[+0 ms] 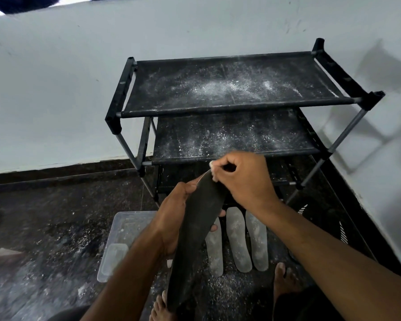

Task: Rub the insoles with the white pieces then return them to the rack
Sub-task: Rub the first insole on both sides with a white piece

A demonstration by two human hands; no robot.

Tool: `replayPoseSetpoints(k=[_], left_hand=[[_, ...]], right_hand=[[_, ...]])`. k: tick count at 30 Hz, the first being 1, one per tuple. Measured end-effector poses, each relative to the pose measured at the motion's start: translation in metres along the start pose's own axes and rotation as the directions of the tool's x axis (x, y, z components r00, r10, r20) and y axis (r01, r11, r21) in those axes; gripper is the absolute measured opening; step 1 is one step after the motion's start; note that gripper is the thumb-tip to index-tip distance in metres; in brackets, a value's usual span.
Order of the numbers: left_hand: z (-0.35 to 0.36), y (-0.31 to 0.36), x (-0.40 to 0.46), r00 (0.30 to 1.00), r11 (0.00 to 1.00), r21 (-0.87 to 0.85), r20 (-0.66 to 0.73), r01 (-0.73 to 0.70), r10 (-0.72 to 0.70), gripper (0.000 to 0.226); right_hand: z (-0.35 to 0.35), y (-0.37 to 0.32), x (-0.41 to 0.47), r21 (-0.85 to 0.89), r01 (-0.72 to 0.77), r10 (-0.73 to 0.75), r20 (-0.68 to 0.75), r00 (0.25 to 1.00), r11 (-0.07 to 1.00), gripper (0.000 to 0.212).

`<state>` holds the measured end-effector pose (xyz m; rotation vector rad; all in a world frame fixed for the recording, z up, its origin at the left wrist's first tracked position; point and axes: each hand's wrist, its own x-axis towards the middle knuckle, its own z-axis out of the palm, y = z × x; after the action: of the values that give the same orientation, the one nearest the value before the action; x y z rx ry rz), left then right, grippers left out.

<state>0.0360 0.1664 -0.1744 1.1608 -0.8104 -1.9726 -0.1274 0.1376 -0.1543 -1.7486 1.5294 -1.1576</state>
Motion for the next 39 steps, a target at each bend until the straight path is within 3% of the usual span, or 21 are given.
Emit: replayPoseSetpoints(k=[3,8,12,17,22,28,32,36,39], left_hand=[[0.001,0.0,0.0,1.0,1.0,0.01,-0.018,0.003,-0.003,0.048],[0.001,0.0,0.0,1.0,1.0,-0.022,-0.009,-0.008,0.008,0.049],[0.0,0.0,0.0,1.0,0.998,-0.057,-0.007,-0.027,0.027,0.047],[0.0,0.001,0.0,1.0,0.993,-0.116,0.006,0.006,-0.006,0.045],[-0.003,-0.003,0.001,1.0,0.989,-0.147,-0.014,0.023,-0.026,0.046],[-0.005,-0.003,0.002,0.999,0.988,-0.153,-0.009,0.036,-0.037,0.047],[-0.005,-0.003,0.004,0.999,0.983,-0.182,-0.006,0.03,-0.031,0.048],[-0.002,-0.002,0.002,1.0,0.988,-0.155,0.015,0.013,-0.011,0.047],[-0.001,-0.002,0.003,1.0,0.983,-0.18,0.001,0.024,-0.025,0.047]], right_hand=[[0.003,-0.003,-0.004,0.042,0.016,-0.021,0.128,0.992,0.999,0.008],[-0.004,0.0,0.002,0.01,-0.02,0.021,-0.059,0.998,1.0,0.006],[0.006,-0.006,-0.009,0.072,-0.053,0.039,0.194,0.98,0.996,0.005],[-0.001,-0.002,0.001,0.054,-0.02,0.022,-0.039,0.999,0.998,0.003],[0.011,-0.009,-0.012,0.099,-0.087,0.068,0.177,0.982,0.991,0.004],[0.008,-0.01,-0.007,0.089,-0.069,0.067,0.021,0.998,0.994,0.005],[0.013,-0.012,-0.012,0.127,-0.121,0.1,0.157,0.983,0.984,0.004],[0.006,-0.01,-0.006,0.116,-0.119,0.118,0.018,0.993,0.986,0.005],[0.01,-0.013,-0.013,0.155,-0.167,0.148,0.128,0.981,0.974,0.004]])
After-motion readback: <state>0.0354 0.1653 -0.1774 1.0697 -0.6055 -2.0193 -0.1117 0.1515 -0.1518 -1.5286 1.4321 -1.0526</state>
